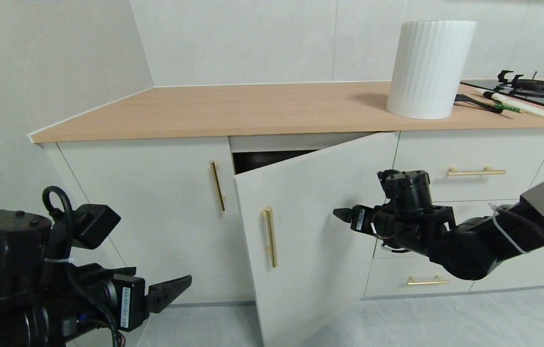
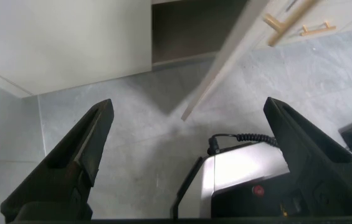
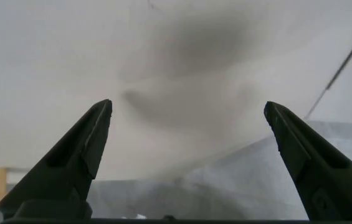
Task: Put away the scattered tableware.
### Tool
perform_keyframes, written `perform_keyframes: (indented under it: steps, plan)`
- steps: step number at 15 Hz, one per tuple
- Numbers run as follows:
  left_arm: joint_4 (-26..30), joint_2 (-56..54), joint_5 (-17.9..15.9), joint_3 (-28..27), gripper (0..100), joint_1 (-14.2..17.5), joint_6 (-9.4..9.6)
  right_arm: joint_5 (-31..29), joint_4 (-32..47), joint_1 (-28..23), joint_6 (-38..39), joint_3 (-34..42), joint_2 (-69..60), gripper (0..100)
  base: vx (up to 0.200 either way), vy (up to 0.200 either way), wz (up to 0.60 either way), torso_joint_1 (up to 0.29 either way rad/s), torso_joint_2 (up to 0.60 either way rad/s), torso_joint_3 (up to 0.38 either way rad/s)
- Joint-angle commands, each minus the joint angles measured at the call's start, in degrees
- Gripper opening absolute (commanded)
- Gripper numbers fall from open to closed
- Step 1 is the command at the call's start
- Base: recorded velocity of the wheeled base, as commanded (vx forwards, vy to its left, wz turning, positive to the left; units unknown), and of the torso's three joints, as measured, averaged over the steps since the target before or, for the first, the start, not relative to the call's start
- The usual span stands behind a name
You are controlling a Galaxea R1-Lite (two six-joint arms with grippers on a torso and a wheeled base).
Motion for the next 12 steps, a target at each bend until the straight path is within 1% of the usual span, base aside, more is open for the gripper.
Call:
perform_keyframes:
  steps: [1,3,6,12]
  plan:
    - [-0.04,-0.04,-0.03,-0.02,100,0.0,-0.02,-4.02,-0.1,-0.12,3.46,-5.51,4.25,100,0.0,0.0,0.0,0.0,0.0,0.0]
    - [-0.04,-0.04,-0.12,-0.02,100,0.0,-0.02,-6.74,-0.1,-0.21,5.3,-8.85,6.71,100,0.0,0.0,0.0,0.0,0.0,0.0]
    - [-0.04,-0.04,-0.12,0.06,100,0.0,-0.1,-9.12,-0.18,-1.17,8.64,-12.46,8.99,100,0.0,0.0,0.0,0.0,0.0,0.0]
    - [-0.04,-0.04,-0.12,0.06,100,0.0,-0.1,-15.8,-0.27,-1.97,8.64,-17.2,13.13,100,0.0,0.0,0.0,0.0,0.0,0.0]
